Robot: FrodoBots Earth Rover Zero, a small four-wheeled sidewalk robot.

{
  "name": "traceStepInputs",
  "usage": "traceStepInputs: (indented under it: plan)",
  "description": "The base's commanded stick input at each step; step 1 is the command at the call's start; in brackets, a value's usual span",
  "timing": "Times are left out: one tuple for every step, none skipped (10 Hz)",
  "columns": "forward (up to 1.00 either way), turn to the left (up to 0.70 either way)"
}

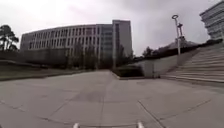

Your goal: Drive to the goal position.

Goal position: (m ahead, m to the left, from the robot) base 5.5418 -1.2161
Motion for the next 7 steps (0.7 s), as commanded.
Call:
traceStepInputs:
  plan:
    - [0.81, 0.0]
    - [0.81, 0.0]
    - [0.81, 0.0]
    - [0.81, 0.0]
    - [0.81, 0.0]
    - [0.81, 0.0]
    - [0.81, 0.0]
